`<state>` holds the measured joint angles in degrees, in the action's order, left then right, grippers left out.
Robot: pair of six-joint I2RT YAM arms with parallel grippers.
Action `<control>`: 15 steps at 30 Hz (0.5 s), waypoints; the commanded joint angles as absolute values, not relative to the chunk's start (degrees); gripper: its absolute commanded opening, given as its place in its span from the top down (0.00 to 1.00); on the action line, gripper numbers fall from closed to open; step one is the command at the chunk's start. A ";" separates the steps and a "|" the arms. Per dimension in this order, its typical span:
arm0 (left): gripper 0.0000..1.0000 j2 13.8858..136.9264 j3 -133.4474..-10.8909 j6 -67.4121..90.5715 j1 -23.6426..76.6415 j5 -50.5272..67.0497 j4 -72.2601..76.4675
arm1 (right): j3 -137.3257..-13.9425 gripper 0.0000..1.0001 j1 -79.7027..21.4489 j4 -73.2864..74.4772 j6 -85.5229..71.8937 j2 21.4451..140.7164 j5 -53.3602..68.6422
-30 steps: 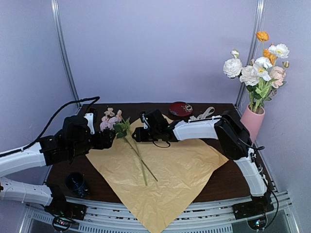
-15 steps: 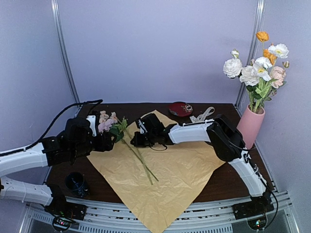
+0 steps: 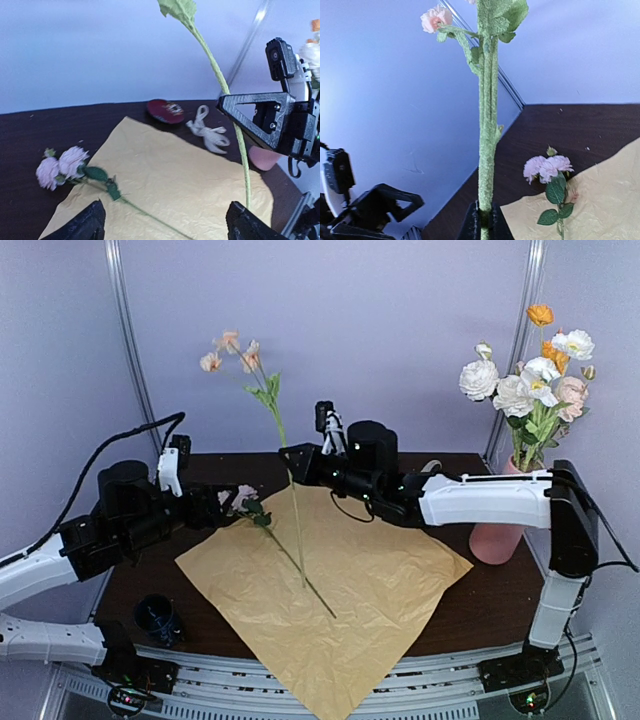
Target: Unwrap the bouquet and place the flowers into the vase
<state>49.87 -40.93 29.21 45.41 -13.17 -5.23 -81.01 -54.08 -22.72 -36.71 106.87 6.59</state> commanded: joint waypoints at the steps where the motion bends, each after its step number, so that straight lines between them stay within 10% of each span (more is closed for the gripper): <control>1: 0.13 47.12 -40.83 23.67 45.17 6.35 11.20 | -71.67 1.00 -58.76 -38.32 -32.05 98.20 -0.92; 15: 0.13 66.47 -56.37 16.58 56.44 33.47 16.22 | -56.96 1.00 -72.69 -51.94 -21.26 79.57 -17.37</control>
